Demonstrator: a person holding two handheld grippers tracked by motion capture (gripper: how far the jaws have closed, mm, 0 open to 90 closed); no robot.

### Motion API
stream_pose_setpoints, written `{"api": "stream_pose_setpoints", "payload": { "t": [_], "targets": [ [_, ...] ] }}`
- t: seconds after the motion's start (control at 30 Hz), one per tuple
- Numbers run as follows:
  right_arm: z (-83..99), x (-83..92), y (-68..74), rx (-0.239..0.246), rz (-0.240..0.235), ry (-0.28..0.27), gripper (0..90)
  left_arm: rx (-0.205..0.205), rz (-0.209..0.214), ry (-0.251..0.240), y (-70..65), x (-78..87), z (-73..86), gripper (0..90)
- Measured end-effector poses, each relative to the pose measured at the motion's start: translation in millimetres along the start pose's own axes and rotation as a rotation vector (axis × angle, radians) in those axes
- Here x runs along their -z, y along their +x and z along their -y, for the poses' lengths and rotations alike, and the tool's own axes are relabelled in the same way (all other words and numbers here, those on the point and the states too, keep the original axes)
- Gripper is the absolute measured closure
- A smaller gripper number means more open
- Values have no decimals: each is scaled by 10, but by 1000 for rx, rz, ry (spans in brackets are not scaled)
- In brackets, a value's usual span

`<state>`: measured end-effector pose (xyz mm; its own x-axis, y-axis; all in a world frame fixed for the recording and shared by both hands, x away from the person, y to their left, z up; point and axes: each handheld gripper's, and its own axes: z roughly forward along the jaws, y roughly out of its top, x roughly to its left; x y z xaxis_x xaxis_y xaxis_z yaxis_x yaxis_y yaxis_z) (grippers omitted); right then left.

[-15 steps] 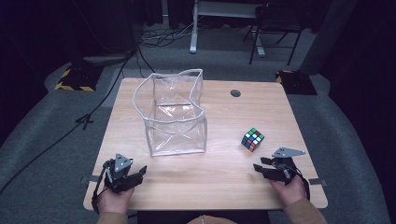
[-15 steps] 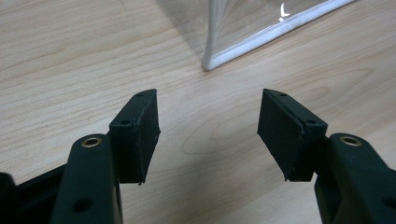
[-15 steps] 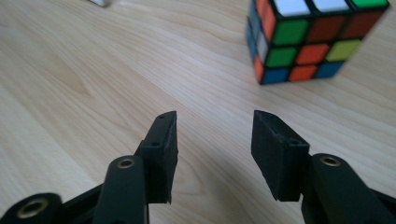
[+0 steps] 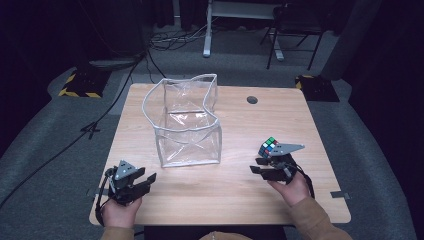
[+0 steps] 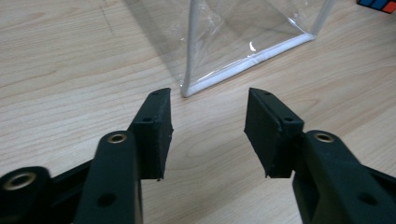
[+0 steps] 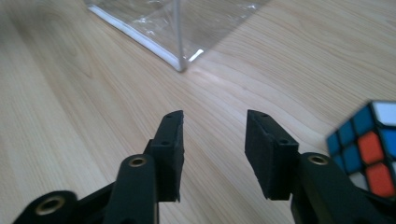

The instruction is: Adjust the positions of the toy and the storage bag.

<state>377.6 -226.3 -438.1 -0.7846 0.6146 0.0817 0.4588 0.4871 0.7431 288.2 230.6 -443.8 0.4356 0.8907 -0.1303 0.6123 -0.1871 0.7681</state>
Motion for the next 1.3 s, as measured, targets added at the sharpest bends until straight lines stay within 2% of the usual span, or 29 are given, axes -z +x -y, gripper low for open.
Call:
{"api": "stream_pose_setpoints", "payload": {
  "t": [0.03, 0.13, 0.2, 0.3, 0.33, 0.37, 0.5, 0.53, 0.63, 0.67, 0.73, 0.77, 0.83, 0.9, 1.0, 1.07, 1.13, 1.3],
  "targets": [
    [-56, -56, 43, 6, -20, -3, 599, 6, 0, -1, -2, 1, -10, 541],
    [-116, -126, 94, 15, -33, -9, 609, 19, 0, -13, 35, -27, -65, 518],
    [-185, -203, 126, 26, -44, -13, 634, 42, -3, -23, 69, -104, -119, 504],
    [-352, -367, 166, 28, -69, -11, 665, 35, -4, -14, 85, -204, -176, 577],
    [-352, -367, 166, 28, -69, -11, 665, 32, 1, -14, 87, -227, -189, 577],
    [-436, -451, 203, 39, -77, -13, 673, 28, 10, -9, 91, -288, -221, 620],
    [-545, -580, 224, 60, -67, 4, 680, 34, 21, 4, 123, -365, -255, 687],
    [-579, -617, 232, 51, -64, 6, 683, 41, 28, 3, 133, -383, -262, 698],
    [-662, -692, 211, 59, -42, 13, 694, 27, 35, 5, 150, -419, -287, 751],
    [-685, -724, 195, 63, -44, 0, 697, 20, 30, -1, 151, -429, -298, 767],
    [-718, -773, 175, 40, -49, 0, 700, 7, 35, 1, 142, -452, -319, 793],
    [-738, -803, 167, 28, -52, 9, 704, -5, 21, 7, 132, -464, -329, 807],
    [-769, -851, 162, 18, -58, 14, 773, -15, 7, 7, 132, -470, -333, 861],
    [-784, -871, 172, 29, -55, 21, 856, -19, 12, 9, 134, -464, -332, 870],
    [-776, -854, 185, 38, -57, 24, 866, -34, 6, 14, 110, -454, -327, 873],
    [-756, -818, 190, 54, -44, 41, 867, -43, 16, 19, 64, -435, -313, 873],
    [-724, -775, 213, 47, -59, 41, 867, -49, 25, 21, 16, -414, -292, 873],
    [-560, -604, 272, 46, -67, 37, 867, -86, 72, 37, -138, -346, -215, 872]
  ]
}}
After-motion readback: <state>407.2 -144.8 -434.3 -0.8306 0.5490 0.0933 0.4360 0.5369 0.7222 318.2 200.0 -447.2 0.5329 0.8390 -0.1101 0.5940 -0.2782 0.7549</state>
